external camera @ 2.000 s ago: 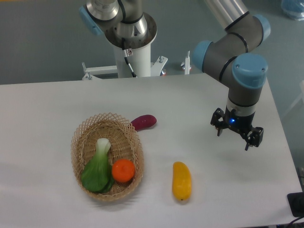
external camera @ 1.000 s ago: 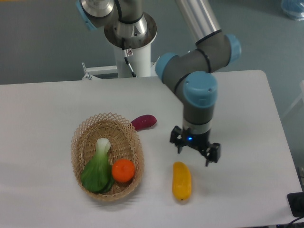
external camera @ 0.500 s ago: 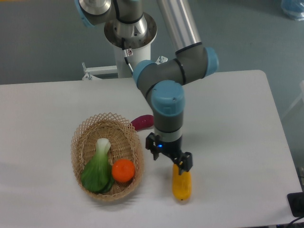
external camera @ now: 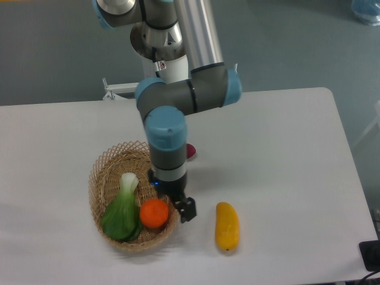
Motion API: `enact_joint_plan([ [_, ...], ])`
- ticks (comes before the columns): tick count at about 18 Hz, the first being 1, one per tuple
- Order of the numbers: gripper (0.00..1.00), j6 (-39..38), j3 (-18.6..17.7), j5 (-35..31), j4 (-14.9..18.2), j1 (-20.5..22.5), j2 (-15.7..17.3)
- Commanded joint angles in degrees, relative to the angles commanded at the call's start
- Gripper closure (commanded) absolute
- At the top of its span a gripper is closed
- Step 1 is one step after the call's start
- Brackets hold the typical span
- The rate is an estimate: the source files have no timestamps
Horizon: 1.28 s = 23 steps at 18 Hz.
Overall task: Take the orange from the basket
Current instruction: 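Lower the gripper onto the orange in the basket and close it, then lift the grasped orange up out of the basket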
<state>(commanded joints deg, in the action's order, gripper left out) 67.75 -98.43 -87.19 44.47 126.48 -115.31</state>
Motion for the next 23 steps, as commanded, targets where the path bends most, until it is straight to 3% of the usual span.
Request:
enact_joint_plan([
  [11,0.0,2.2,-0.6,-0.2,-0.3,-2.7,-1.7],
  [21,0.0,0.5,0.3,-4.6,-0.6,-3.8,-4.7],
  [23,0.04,-0.5,0.6,-4.7,-1.8,-4.2,-5.1],
])
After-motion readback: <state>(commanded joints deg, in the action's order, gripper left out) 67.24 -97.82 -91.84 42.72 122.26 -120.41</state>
